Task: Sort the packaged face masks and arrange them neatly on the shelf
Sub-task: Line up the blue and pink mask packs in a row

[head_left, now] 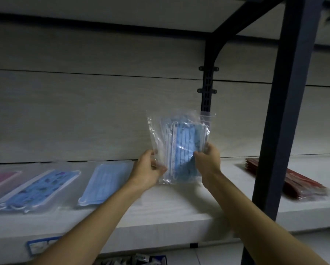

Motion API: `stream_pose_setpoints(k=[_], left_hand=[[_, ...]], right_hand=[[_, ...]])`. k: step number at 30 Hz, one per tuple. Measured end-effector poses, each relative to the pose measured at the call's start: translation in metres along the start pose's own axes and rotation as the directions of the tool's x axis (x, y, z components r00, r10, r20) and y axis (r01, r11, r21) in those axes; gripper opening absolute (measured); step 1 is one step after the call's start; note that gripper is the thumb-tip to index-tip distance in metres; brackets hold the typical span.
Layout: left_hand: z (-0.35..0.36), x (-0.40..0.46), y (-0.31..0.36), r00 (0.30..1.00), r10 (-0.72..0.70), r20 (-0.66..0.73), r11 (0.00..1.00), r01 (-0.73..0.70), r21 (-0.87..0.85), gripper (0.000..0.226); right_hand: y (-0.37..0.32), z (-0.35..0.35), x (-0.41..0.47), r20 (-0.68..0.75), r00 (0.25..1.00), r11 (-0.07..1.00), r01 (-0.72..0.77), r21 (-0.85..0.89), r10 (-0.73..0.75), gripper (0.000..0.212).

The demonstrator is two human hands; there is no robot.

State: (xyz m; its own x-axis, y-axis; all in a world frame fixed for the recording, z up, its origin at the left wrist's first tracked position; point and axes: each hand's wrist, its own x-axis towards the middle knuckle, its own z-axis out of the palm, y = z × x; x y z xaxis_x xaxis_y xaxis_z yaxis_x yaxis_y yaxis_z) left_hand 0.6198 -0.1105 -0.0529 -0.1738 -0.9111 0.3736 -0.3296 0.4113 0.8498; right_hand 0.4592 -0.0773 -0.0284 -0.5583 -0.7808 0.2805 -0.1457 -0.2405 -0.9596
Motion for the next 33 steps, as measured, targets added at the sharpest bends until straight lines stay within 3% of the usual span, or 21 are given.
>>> stream_pose_setpoints(k=[3, 5, 9, 16, 20, 22, 25, 28, 33], left_hand=[[0.002, -0.002, -0.005, 0.998, 0.070, 0.010, 0.997, -0.070, 0.018, 0.047], [0.001, -0.005, -0.001, 0.994, 0.084, 0.064, 0.995, -0.081, -0.060, 0.046], [0.001, -0.009, 0.001, 0.982, 0.127, 0.142, 0.987, -0.111, -0.114, 0.071], [0.007, -0.013, -0.002, 0.955, 0.193, 0.225, 0.977, -0.165, -0.136, 0.078], [0.009, -0.016, 0.001, 0.936, 0.199, 0.289, 0.974, -0.156, -0.166, 0.094], [0.008, -0.015, 0.001, 0.953, 0.164, 0.255, 0.964, -0.101, -0.244, 0.094], [0.009, -0.010, 0.001, 0.979, 0.119, 0.165, 0.956, -0.068, -0.285, 0.070], [0.008, -0.005, 0.004, 0.991, 0.131, -0.001, 0.941, -0.125, -0.315, 0.045], [0.004, -0.008, 0.007, 0.974, 0.174, -0.143, 0.941, -0.207, -0.267, 0.038]], right_hand=[[0.006, 0.002, -0.002, 0.010, 1.000, 0.997, -0.018, 0.073, 0.017, 0.019], [0.008, 0.003, -0.002, 0.007, 1.000, 0.997, 0.004, 0.080, -0.005, 0.018], [0.009, 0.000, -0.001, 0.017, 0.999, 0.995, 0.034, 0.098, -0.036, 0.016], [0.012, -0.005, 0.003, -0.082, 0.996, 0.989, 0.035, 0.144, -0.024, 0.025], [0.013, -0.002, 0.006, -0.079, 0.995, 0.992, 0.063, 0.114, -0.054, 0.016], [0.013, -0.001, 0.006, -0.063, 0.995, 0.992, 0.088, 0.090, -0.082, 0.013], [0.012, 0.000, 0.003, -0.035, 0.992, 0.990, 0.124, 0.067, -0.122, 0.011], [0.011, 0.001, -0.001, 0.008, 0.981, 0.980, 0.193, 0.056, -0.194, 0.012], [0.011, 0.003, -0.006, 0.021, 0.950, 0.950, 0.313, -0.002, -0.312, 0.009]])
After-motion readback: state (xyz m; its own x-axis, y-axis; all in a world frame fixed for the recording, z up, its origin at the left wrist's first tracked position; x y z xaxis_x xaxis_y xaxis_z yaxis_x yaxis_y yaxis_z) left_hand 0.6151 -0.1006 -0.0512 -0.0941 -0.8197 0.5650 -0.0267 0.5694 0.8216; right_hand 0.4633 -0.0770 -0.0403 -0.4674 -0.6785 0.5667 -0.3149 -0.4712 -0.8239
